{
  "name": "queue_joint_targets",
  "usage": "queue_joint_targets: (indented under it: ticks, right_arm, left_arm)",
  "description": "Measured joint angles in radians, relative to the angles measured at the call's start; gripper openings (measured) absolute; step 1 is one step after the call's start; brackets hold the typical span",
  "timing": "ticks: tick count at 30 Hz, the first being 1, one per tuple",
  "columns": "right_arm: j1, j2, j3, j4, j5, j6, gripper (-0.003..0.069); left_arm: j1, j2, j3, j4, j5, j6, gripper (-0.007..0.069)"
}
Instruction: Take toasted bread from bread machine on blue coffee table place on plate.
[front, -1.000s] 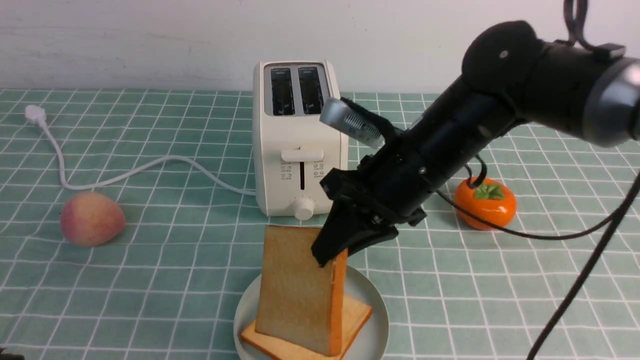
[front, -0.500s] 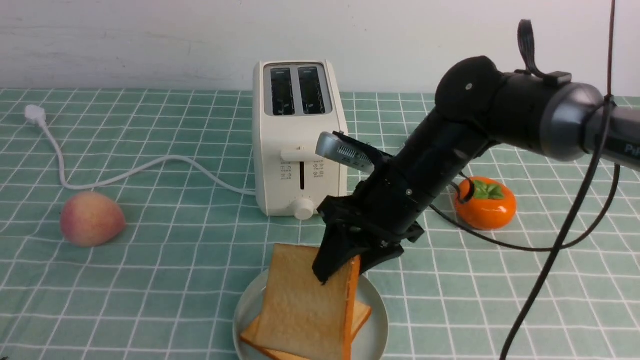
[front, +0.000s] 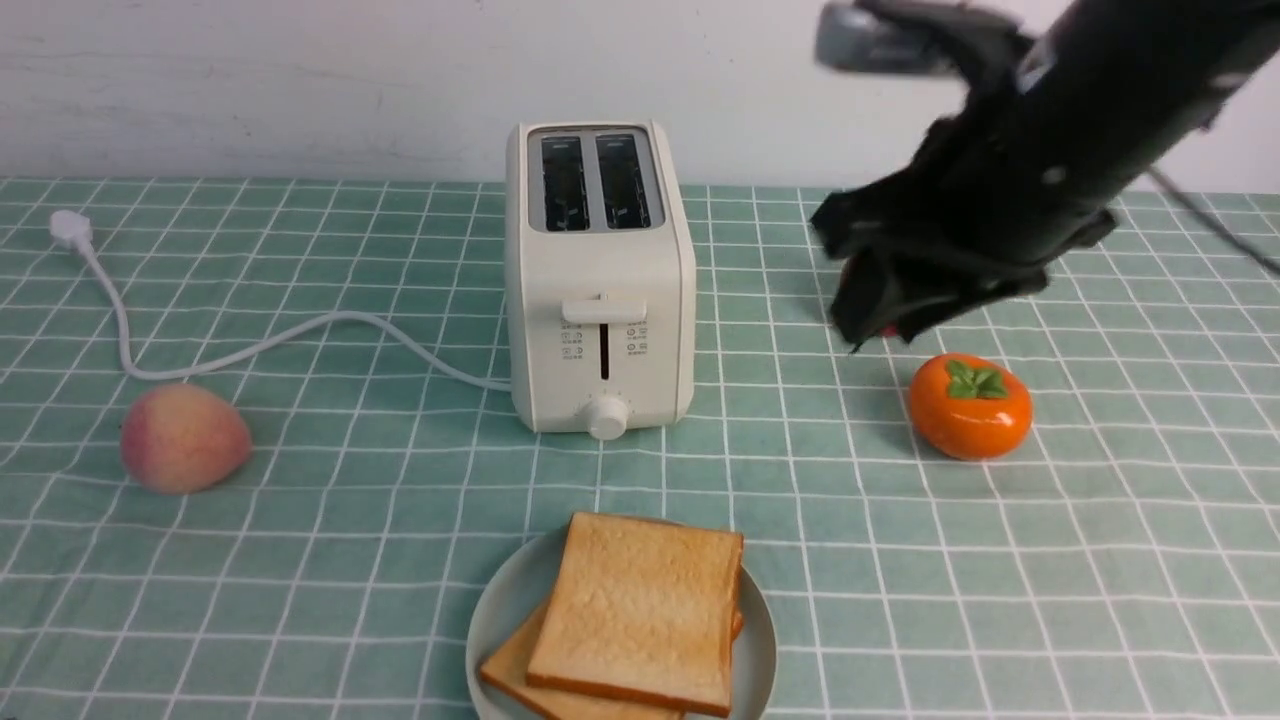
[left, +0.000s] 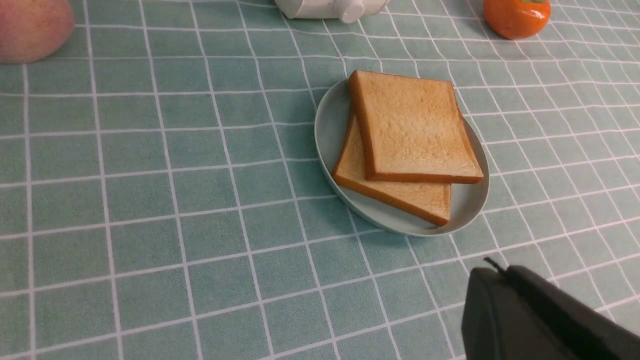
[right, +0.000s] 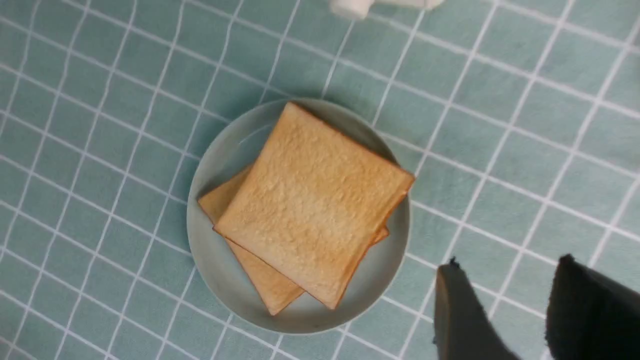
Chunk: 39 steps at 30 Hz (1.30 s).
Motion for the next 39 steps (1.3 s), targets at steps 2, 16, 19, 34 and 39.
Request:
queue_joint_targets:
  ticks: [2, 16, 19, 34, 39]
  right_arm:
    - [0.000, -0.113, 0.020, -0.033, 0.008, 0.008, 0.0114]
    - [-0.001, -1.022, 0.692, -0.277, -0.406, 0.066, -0.0015]
    - [-0.001, -1.304, 0.993, -0.348, -0.648, 0.114, -0.0008]
    - [-0.001, -1.536, 1.264, -0.653, -0.797, 0.280, 0.0005]
    - [-0.001, -1.536, 1.264, -0.671, -0.799, 0.280, 0.0012]
  left_arm:
    - [0.000, 0.000, 0.000, 0.000, 0.001, 0.000, -0.0014]
    - [0.000, 0.000, 0.000, 0.000, -0.110, 0.000, -0.0014]
    - [0.000, 0.000, 0.001, 0.000, -0.146, 0.000, -0.0014]
    - [0.000, 0.000, 0.001, 0.000, -0.184, 0.000, -0.0014]
    - [0.000, 0.000, 0.001, 0.000, -0.184, 0.000, -0.0014]
